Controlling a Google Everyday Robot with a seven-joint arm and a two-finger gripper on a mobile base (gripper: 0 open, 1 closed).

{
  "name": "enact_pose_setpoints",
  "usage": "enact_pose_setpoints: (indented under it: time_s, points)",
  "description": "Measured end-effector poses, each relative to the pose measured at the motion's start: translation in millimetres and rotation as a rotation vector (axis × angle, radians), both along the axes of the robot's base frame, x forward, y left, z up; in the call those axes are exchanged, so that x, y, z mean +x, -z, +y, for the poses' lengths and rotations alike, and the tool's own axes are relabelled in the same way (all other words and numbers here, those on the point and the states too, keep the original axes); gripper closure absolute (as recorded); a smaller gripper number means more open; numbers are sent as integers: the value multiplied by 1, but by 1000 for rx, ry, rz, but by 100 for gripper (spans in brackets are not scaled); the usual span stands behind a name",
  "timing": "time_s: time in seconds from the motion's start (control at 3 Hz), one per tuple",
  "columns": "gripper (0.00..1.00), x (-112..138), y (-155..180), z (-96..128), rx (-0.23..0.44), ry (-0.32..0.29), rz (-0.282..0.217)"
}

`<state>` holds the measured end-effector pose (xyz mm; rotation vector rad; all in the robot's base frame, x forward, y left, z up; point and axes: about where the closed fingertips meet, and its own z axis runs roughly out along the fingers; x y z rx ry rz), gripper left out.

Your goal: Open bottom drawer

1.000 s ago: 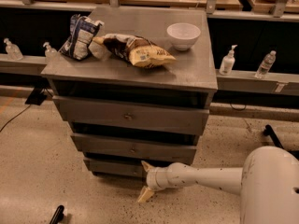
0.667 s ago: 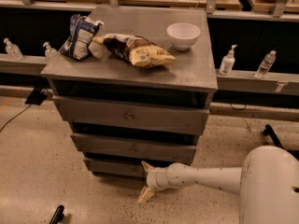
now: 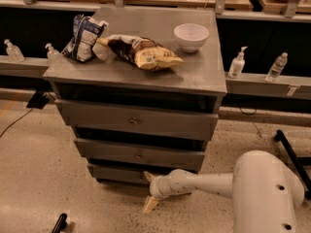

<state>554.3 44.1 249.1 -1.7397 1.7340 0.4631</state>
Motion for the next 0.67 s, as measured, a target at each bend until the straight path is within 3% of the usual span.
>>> enact_pose_setpoints:
  time_s: [0.33, 0.67]
  points:
    - [0, 2, 20, -10, 100, -9, 4]
    - [0, -2, 24, -27, 261, -19, -39]
